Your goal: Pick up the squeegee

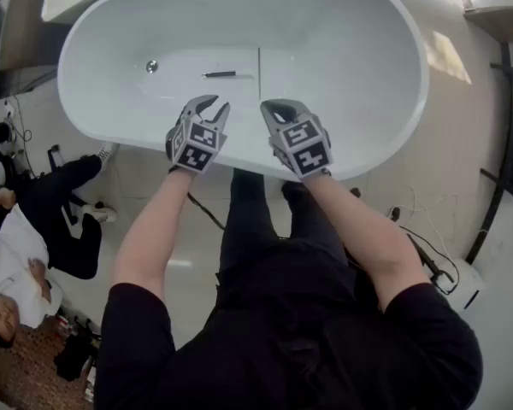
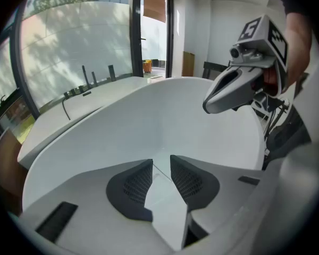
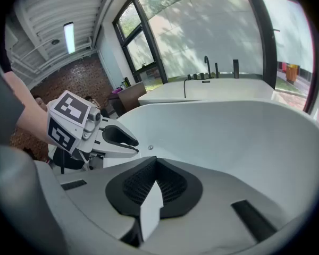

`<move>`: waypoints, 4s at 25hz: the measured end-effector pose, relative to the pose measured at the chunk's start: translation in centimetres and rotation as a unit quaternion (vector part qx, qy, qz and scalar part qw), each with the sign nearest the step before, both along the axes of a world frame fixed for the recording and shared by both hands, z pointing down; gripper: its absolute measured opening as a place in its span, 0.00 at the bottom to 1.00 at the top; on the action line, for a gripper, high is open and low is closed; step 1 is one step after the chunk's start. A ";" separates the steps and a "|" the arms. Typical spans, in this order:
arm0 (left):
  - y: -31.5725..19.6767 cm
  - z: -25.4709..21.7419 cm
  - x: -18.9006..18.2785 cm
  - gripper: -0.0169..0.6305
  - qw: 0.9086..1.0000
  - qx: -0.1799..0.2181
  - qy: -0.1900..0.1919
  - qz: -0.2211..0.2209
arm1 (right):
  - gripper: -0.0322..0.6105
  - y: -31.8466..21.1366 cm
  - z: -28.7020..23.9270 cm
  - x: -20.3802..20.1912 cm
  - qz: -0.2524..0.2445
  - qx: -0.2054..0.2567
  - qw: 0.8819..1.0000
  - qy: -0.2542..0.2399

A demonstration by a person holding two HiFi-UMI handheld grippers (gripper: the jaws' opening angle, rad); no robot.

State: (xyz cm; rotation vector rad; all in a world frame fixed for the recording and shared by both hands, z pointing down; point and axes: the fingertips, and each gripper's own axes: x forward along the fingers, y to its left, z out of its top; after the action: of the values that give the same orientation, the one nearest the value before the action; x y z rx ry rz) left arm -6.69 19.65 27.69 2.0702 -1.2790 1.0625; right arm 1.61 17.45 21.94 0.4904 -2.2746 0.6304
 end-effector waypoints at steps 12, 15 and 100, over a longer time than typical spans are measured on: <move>-6.6 17.8 -4.0 0.25 0.988 -0.059 -0.050 0.137 | 0.06 -5.9 15.8 -4.4 0.059 -0.066 0.996 0.027; -7.6 22.0 -4.1 0.25 0.984 -0.069 -0.053 0.154 | 0.06 -6.4 19.3 -4.7 0.070 -0.082 0.994 0.033; -9.5 12.6 -2.9 0.14 0.991 -0.070 -0.110 0.014 | 0.06 -5.1 8.8 -1.2 0.045 -0.060 0.997 0.018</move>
State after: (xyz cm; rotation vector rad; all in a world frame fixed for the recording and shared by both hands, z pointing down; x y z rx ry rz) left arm -9.58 10.14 40.29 1.9137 -1.2410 1.3850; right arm 0.38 12.36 30.70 0.5431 -2.1764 0.7918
